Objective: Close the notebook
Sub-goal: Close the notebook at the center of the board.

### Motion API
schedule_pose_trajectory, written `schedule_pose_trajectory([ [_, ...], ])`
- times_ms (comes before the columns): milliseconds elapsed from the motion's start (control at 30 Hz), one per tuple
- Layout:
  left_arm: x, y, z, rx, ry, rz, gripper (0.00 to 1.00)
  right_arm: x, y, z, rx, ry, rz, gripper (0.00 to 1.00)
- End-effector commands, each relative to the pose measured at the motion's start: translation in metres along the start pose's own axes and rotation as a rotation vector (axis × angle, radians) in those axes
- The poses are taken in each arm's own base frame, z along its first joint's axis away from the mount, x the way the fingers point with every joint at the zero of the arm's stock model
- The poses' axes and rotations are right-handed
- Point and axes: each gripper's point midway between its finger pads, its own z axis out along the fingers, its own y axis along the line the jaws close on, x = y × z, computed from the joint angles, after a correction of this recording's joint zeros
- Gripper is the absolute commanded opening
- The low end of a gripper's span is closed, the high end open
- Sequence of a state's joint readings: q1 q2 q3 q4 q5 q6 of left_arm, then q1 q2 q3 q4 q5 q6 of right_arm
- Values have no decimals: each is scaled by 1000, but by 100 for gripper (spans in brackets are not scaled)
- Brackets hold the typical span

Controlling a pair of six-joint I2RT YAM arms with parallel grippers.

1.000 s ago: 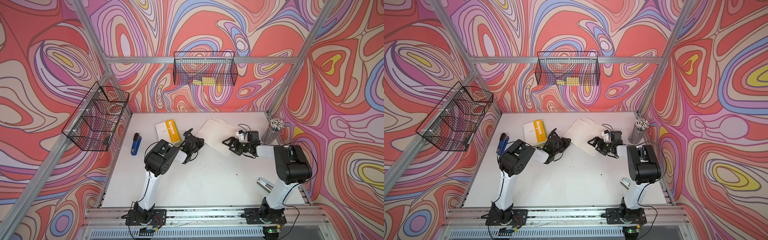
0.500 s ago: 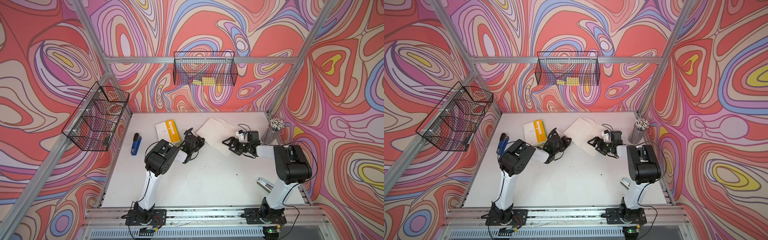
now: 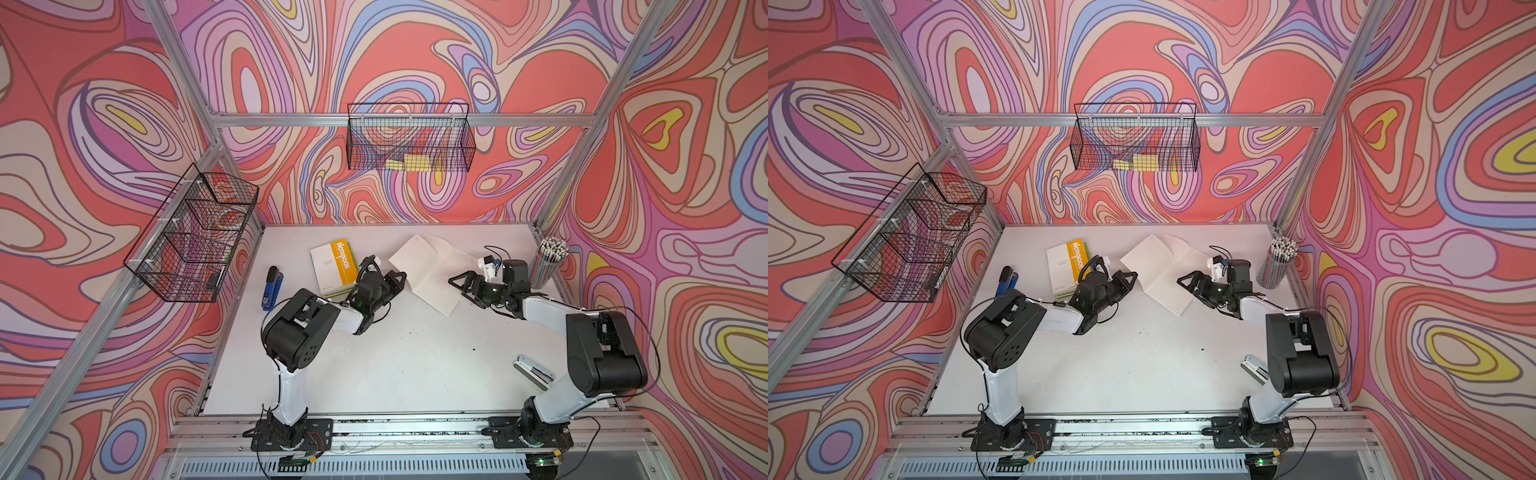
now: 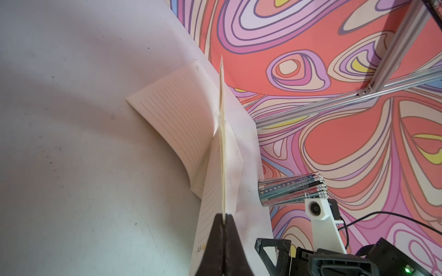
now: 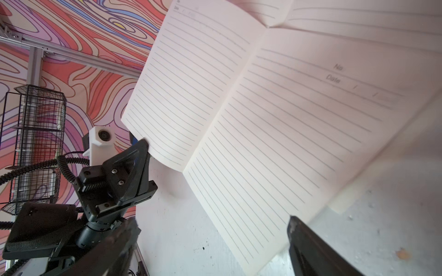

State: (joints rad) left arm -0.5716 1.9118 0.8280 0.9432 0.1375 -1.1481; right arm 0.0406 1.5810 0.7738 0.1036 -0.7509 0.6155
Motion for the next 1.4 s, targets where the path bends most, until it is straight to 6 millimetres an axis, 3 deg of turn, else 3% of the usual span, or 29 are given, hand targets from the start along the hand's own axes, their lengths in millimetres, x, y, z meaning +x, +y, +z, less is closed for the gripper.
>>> schedule_pose_trajectory([
  [0, -7, -22, -21, 67, -44, 36, 0, 10, 1, -10, 16, -3, 24, 98],
  [333, -10, -15, -95, -32, -74, 181, 0, 40, 21, -22, 19, 5, 11, 99],
  [400, -15, -22, -110, -67, -86, 239, 0, 50, 26, -20, 25, 16, -1, 98],
  [433, -11, -10, -121, -112, -76, 263, 0, 53, 28, -19, 26, 19, -5, 98],
  [700, -21, -10, -186, -271, -142, 427, 0, 84, 57, 1, -11, 56, -28, 98],
  [933, 3, 8, -204, -315, -73, 447, 0, 103, 79, 11, -46, 89, -46, 98],
  [1133, 22, 16, -208, -353, -67, 534, 0, 114, 72, 16, -38, 110, -35, 98],
  [1367, 44, 13, -200, -343, -49, 641, 0, 117, 66, 20, -28, 116, -27, 98],
])
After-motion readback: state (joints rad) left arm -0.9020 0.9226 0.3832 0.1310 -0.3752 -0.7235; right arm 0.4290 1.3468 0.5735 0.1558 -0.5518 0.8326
